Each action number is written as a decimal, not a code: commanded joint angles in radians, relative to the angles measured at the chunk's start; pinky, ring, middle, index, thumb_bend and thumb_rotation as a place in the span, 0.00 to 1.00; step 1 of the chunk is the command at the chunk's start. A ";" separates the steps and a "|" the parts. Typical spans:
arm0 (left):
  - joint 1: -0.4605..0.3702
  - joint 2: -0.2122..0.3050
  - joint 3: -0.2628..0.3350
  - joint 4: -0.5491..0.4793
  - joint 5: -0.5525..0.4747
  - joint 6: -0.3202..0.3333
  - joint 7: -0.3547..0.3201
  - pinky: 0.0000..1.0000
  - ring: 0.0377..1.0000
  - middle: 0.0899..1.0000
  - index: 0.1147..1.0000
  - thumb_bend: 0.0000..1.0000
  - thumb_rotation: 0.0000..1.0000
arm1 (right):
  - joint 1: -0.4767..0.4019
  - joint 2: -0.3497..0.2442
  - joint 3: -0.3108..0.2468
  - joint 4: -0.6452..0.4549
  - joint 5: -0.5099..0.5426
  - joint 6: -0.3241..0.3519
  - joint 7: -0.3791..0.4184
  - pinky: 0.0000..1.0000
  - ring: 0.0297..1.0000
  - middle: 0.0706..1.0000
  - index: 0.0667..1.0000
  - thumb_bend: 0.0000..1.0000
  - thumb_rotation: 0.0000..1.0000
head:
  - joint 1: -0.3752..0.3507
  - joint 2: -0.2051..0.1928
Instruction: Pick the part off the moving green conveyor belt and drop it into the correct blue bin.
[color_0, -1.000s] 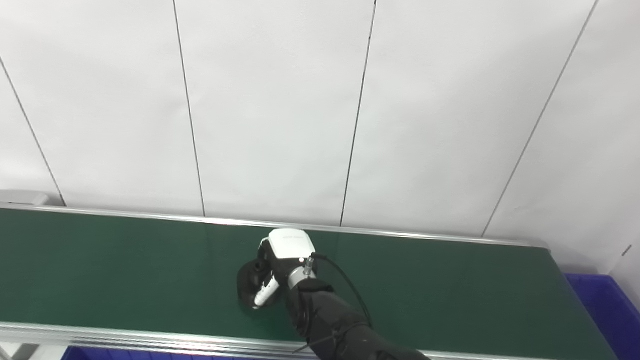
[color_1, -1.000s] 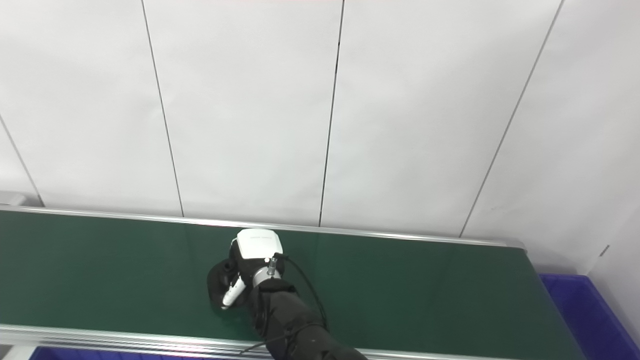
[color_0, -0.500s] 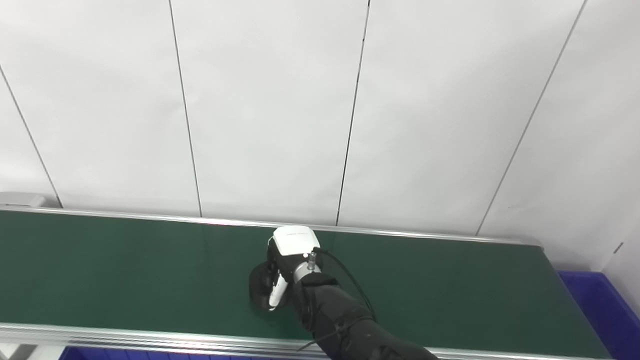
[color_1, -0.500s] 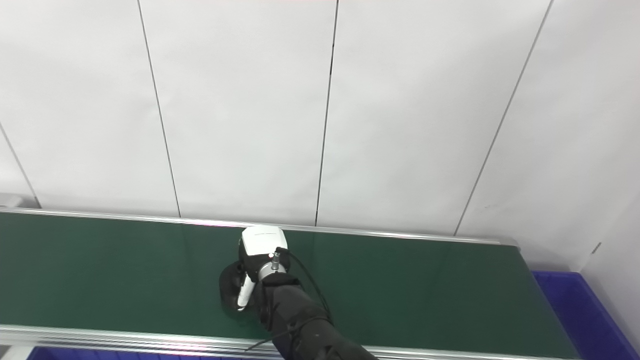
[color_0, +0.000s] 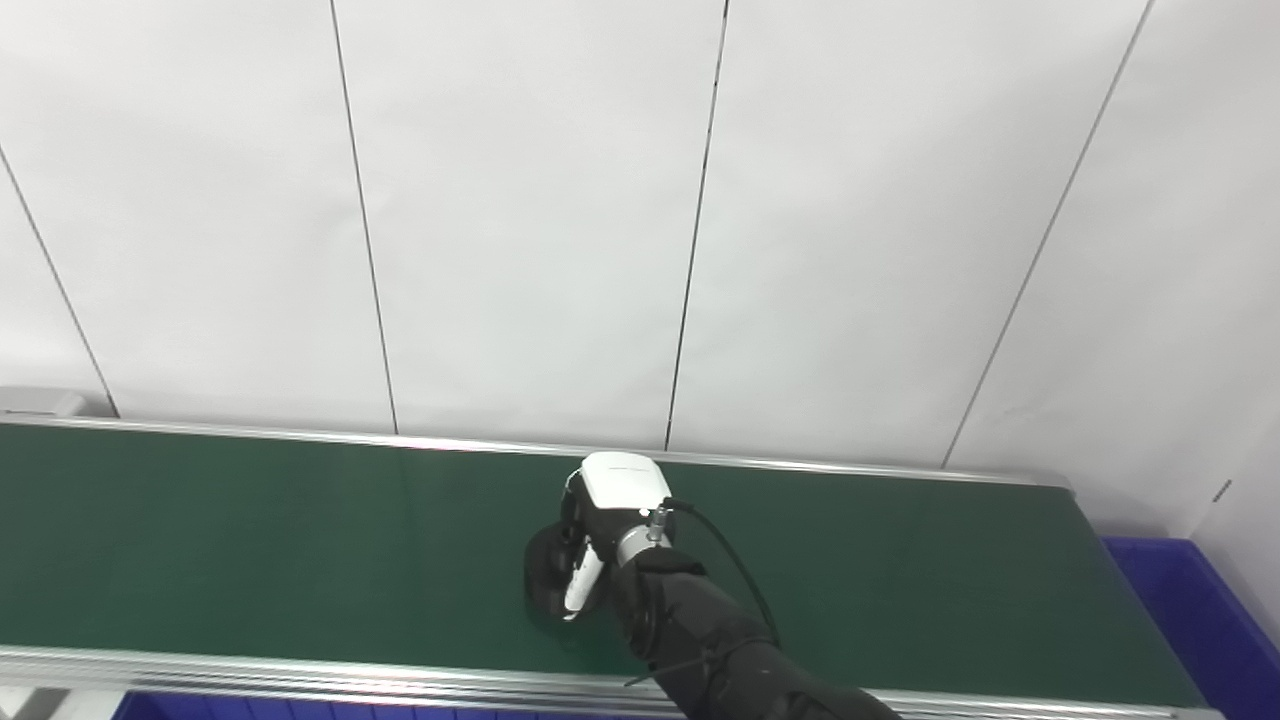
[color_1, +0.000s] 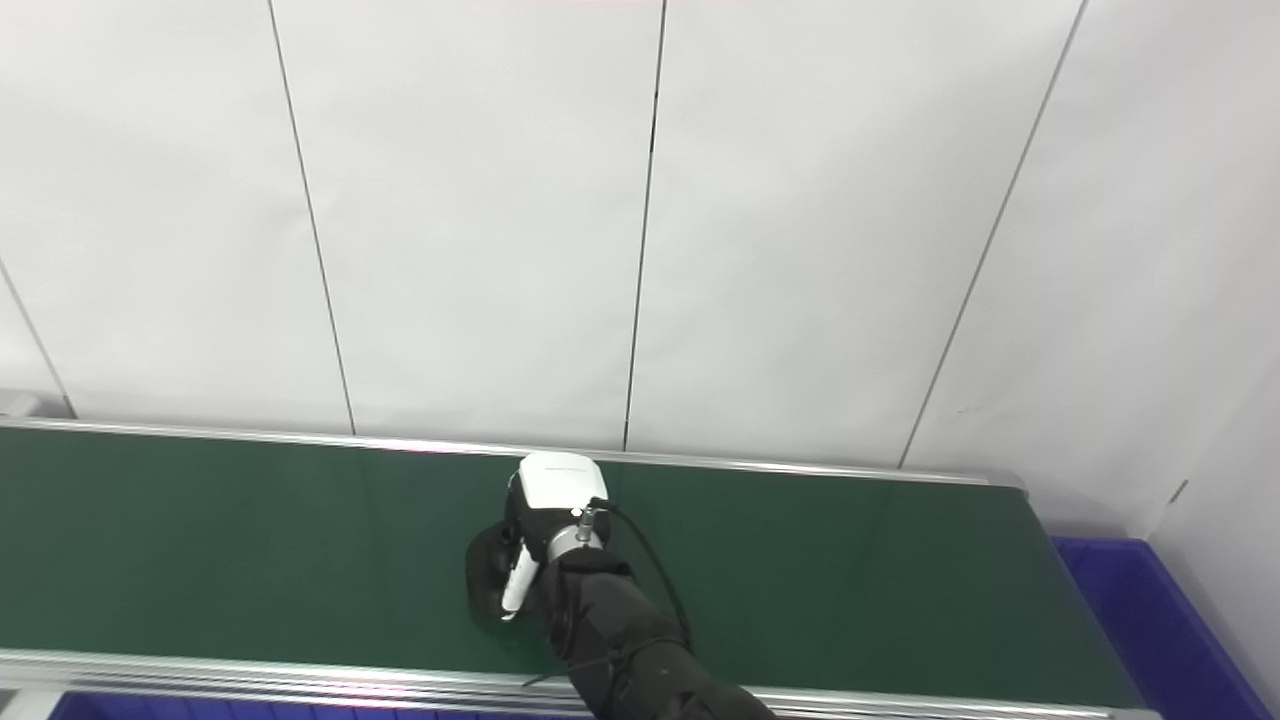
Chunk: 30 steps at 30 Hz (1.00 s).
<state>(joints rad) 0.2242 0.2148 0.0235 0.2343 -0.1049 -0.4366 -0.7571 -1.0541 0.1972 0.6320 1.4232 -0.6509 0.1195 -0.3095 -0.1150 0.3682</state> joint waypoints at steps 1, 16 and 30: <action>-0.030 -0.005 0.004 0.003 -0.007 -0.033 -0.005 0.88 0.93 0.94 0.90 0.51 0.72 | 0.028 0.013 -0.007 0.008 0.012 -0.044 0.016 0.32 0.41 0.42 0.47 0.53 0.00 | -0.007 -0.006; -0.111 -0.027 -0.013 0.074 0.005 -0.033 -0.018 0.87 0.93 0.94 0.90 0.51 0.72 | -0.028 -0.104 -0.025 -0.097 0.019 -0.108 0.000 0.34 0.42 0.45 0.45 0.53 0.00 | -0.075 -0.021; -0.181 -0.059 -0.010 0.141 0.008 -0.033 -0.036 0.87 0.94 0.94 0.90 0.52 0.72 | 0.199 -0.349 -0.055 -0.839 -0.079 0.107 0.284 0.34 0.41 0.40 0.49 0.53 0.00 | -0.128 0.004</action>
<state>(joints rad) 0.0625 0.1574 0.0137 0.3799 -0.0839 -0.4366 -0.7858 -0.8331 -0.1372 0.5958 0.6347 -0.7177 0.1901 -0.0460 -0.2424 0.3697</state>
